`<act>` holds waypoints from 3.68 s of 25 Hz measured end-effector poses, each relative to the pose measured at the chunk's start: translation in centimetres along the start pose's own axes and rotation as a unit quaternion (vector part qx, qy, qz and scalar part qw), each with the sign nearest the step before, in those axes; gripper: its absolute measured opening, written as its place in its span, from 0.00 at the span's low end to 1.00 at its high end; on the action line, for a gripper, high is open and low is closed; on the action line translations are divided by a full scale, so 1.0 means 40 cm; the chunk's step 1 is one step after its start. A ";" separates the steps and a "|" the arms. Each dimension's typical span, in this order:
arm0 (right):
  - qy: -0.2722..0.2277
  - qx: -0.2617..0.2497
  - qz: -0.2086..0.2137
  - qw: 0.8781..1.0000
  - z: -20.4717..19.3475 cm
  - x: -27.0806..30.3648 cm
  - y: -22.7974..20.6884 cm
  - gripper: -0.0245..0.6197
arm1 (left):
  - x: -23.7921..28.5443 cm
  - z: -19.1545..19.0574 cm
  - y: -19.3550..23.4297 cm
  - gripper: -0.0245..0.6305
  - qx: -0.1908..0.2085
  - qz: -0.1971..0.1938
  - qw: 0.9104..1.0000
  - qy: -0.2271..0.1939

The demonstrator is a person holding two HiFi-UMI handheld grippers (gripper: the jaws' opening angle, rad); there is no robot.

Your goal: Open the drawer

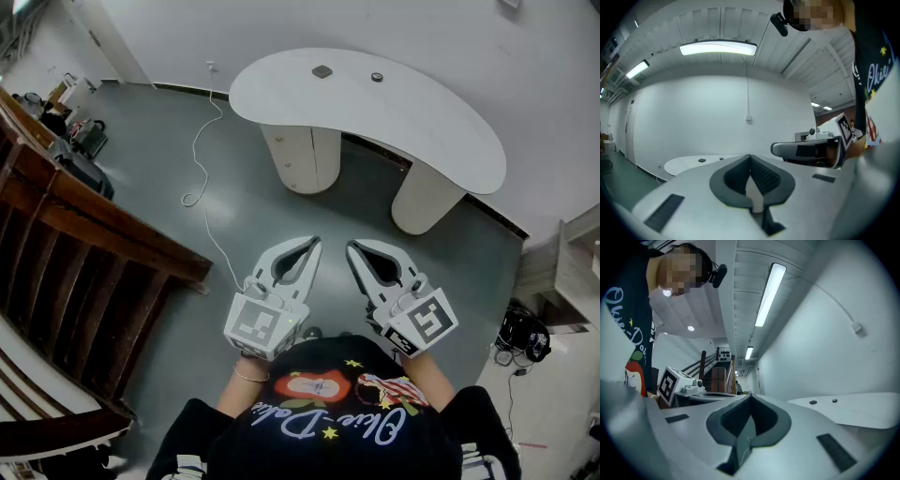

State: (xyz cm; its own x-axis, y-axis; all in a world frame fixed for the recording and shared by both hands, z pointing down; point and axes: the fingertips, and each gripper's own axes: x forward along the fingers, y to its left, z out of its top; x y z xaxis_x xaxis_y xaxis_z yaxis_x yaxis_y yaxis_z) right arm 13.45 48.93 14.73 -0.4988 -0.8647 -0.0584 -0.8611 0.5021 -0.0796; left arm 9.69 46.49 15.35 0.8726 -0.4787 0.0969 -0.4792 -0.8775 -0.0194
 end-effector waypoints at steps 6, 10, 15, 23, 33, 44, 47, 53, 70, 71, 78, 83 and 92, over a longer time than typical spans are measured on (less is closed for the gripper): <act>-0.006 0.011 -0.004 1.000 0.002 -0.007 0.005 0.04 | -0.010 -0.002 0.000 0.04 -0.002 0.003 1.000 0.001; -0.014 0.021 -0.007 1.000 0.005 -0.021 -0.008 0.04 | -0.006 -0.004 -0.013 0.04 -0.005 0.006 1.000 0.000; -0.022 0.021 -0.008 1.000 0.016 -0.041 -0.024 0.04 | 0.004 0.005 -0.028 0.04 0.001 0.010 1.000 -0.002; -0.031 0.030 0.012 0.999 0.021 -0.097 -0.046 0.04 | 0.031 0.007 -0.085 0.04 0.006 0.020 1.000 0.000; -0.010 0.048 0.016 0.999 -0.028 -0.142 -0.084 0.04 | 0.050 -0.020 -0.120 0.04 0.008 0.039 0.999 0.018; -0.005 0.045 0.007 0.999 -0.045 -0.069 -0.142 0.04 | 0.105 -0.027 -0.035 0.04 0.010 0.033 0.999 0.012; -0.005 0.041 -0.002 0.999 -0.045 -0.029 -0.167 0.04 | 0.133 -0.021 0.011 0.04 0.009 0.025 1.000 0.004; -0.004 0.043 -0.023 0.999 -0.052 0.070 -0.232 0.04 | 0.187 -0.025 0.123 0.04 0.006 0.015 1.000 0.002; 0.014 0.042 -0.051 0.998 -0.061 0.413 -0.333 0.04 | 0.272 -0.034 0.486 0.04 -0.016 0.003 1.000 0.003; 0.016 0.041 -0.052 0.998 -0.064 0.433 -0.338 0.04 | 0.275 -0.035 0.507 0.04 -0.022 0.002 1.000 0.001; 0.024 0.044 -0.066 0.997 -0.092 0.582 -0.365 0.04 | 0.287 -0.068 0.663 0.04 -0.023 -0.006 1.000 0.014; 0.029 0.043 -0.072 0.996 -0.108 0.663 -0.378 0.04 | 0.286 -0.079 0.743 0.04 -0.022 -0.006 1.000 0.012; 0.048 0.035 -0.078 0.995 -0.143 0.738 -0.388 0.04 | 0.267 -0.117 0.845 0.04 -0.061 0.006 0.998 0.008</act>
State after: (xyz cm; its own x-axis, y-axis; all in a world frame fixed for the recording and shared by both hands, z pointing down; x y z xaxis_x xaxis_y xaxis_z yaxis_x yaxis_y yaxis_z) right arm 11.55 15.54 19.93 -0.3696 -0.9276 0.0554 -0.9215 0.3582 -0.1499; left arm 2.36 11.87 20.38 0.8653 -0.4882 0.1141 -0.4989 -0.8609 0.0996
